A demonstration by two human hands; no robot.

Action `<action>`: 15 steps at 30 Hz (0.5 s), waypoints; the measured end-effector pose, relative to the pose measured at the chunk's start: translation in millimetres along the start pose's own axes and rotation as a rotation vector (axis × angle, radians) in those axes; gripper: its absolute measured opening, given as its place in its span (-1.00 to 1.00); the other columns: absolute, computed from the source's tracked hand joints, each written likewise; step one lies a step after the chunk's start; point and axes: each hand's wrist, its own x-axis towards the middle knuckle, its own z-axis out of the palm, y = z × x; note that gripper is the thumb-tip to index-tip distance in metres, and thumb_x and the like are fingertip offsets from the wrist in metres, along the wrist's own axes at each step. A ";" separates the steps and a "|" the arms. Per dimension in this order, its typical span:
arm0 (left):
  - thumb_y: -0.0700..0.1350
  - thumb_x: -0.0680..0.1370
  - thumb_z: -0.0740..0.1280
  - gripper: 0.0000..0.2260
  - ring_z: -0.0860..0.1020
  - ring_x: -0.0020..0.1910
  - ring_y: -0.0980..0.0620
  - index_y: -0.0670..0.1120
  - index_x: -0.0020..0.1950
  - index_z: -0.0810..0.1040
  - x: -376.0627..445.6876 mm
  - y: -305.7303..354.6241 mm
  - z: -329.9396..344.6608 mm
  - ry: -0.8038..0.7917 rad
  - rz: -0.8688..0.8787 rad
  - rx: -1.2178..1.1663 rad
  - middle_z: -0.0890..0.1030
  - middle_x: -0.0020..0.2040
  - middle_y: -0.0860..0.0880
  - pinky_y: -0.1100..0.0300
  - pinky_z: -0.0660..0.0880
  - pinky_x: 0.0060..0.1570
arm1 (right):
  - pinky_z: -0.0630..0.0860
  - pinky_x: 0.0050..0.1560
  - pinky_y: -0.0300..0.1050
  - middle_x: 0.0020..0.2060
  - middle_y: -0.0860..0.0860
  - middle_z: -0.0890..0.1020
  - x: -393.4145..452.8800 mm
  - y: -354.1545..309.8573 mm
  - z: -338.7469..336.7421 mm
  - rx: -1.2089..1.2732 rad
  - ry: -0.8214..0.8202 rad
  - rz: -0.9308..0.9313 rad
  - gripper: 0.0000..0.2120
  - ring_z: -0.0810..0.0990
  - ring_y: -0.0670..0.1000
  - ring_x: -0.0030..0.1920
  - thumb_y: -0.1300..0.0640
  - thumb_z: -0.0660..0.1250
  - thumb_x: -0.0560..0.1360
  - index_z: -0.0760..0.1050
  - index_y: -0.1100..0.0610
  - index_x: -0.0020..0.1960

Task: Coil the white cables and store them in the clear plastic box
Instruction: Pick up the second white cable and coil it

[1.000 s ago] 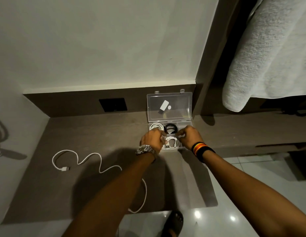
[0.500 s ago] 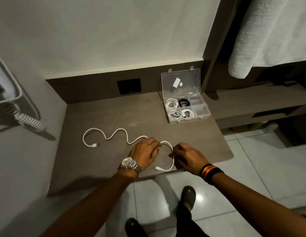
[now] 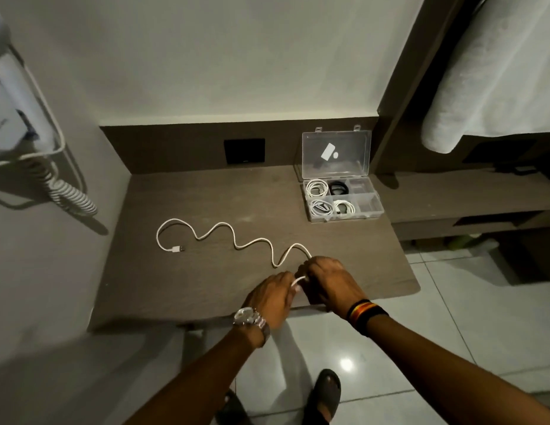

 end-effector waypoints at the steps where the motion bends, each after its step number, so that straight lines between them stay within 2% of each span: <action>1: 0.18 0.62 0.07 -0.76 0.55 -0.28 -0.03 0.13 -0.06 0.45 1.7 0.1 -6.8 -0.017 -0.119 -0.211 0.57 -0.26 0.09 0.06 0.53 -0.25 | 0.49 0.12 0.01 -0.05 0.03 0.65 7.2 -4.3 -9.2 0.046 -0.005 0.015 -0.79 0.58 0.10 -0.02 -0.02 0.24 0.54 0.57 0.06 0.05; 3: 0.19 0.60 0.10 -0.72 0.48 -0.46 -0.01 0.10 -0.11 0.52 7.3 2.9 -32.3 -0.019 -0.308 -0.660 0.50 -0.42 0.11 0.12 0.47 -0.36 | 0.50 0.09 0.02 -0.11 0.00 0.67 24.7 -11.3 -27.6 0.157 0.001 0.072 -0.79 0.59 0.09 -0.09 -0.04 0.18 0.59 0.54 0.02 0.03; 5: 0.04 0.64 0.16 -0.75 0.38 -0.54 0.04 -0.02 -0.06 0.57 17.6 7.5 -70.0 0.012 -0.417 -1.071 0.40 -0.47 0.07 0.20 0.35 -0.45 | 0.56 -0.08 -0.01 -0.18 -0.04 0.68 46.4 -20.8 -45.9 0.417 0.039 0.187 -0.86 0.61 0.01 -0.19 -0.05 0.26 0.61 0.55 -0.02 0.00; 7: -0.10 0.68 0.15 -0.77 0.31 -0.56 0.12 -0.18 0.04 0.54 26.5 14.0 -113.9 0.095 -0.430 -1.443 0.37 -0.43 0.04 0.28 0.29 -0.54 | 0.56 -0.21 -0.02 -0.30 -0.02 0.62 70.6 -32.5 -63.0 0.746 0.114 0.272 -0.85 0.57 -0.04 -0.31 0.00 0.34 0.61 0.62 0.05 -0.01; 9: -0.18 0.68 0.17 -0.81 0.41 -0.50 0.15 -0.21 0.11 0.54 31.0 19.5 -157.2 0.224 -0.356 -1.674 0.52 -0.29 -0.01 0.31 0.36 -0.54 | 0.53 -0.29 -0.12 -0.34 -0.01 0.55 90.7 -48.6 -80.6 0.874 0.093 0.273 -0.82 0.52 -0.09 -0.33 0.05 0.34 0.62 0.67 0.10 0.08; 10: -0.21 0.67 0.17 -0.82 0.54 -0.40 0.13 -0.23 0.14 0.54 33.7 21.2 -176.6 0.301 -0.300 -1.747 0.62 -0.15 -0.07 0.30 0.48 -0.46 | 0.50 -0.32 -0.22 -0.35 -0.05 0.54 99.0 -57.5 -87.9 0.862 0.046 0.238 -0.80 0.51 -0.13 -0.35 0.04 0.32 0.63 0.67 0.06 0.13; 11: -0.25 0.66 0.17 -0.83 0.66 -0.22 0.06 -0.25 0.17 0.52 37.8 21.6 -190.6 0.360 -0.246 -1.815 0.67 0.00 -0.15 0.25 0.60 -0.29 | 0.47 -0.33 -0.32 -0.35 -0.10 0.55 104.6 -65.4 -92.7 0.809 -0.010 0.187 -0.79 0.51 -0.19 -0.37 0.02 0.31 0.64 0.65 0.01 0.19; 12: -0.29 0.66 0.16 -0.82 0.69 -0.02 -0.04 -0.28 0.20 0.49 41.7 21.1 -203.6 0.410 -0.195 -1.851 0.65 0.14 -0.23 0.16 0.64 -0.08 | 0.46 -0.32 -0.37 -0.34 -0.12 0.57 110.2 -74.9 -98.5 0.740 -0.066 0.116 -0.77 0.54 -0.21 -0.36 -0.01 0.29 0.64 0.62 -0.04 0.24; 13: -0.31 0.66 0.15 -0.81 0.65 0.12 -0.12 -0.30 0.23 0.46 46.2 19.2 -213.4 0.453 -0.154 -1.845 0.61 0.22 -0.29 0.06 0.61 0.08 | 0.50 -0.26 -0.35 -0.30 -0.09 0.62 114.7 -83.4 -103.7 0.663 -0.116 0.039 -0.73 0.58 -0.22 -0.32 -0.04 0.26 0.65 0.59 -0.05 0.29; 15: -0.33 0.65 0.16 -0.80 0.59 0.23 -0.18 -0.31 0.25 0.46 54.1 14.7 -226.3 0.554 -0.147 -1.666 0.56 0.26 -0.32 -0.01 0.55 0.20 | 0.61 -0.10 -0.13 -0.18 0.02 0.71 124.3 -97.4 -114.9 0.477 -0.175 -0.107 -0.68 0.66 -0.09 -0.20 -0.10 0.22 0.65 0.58 -0.04 0.32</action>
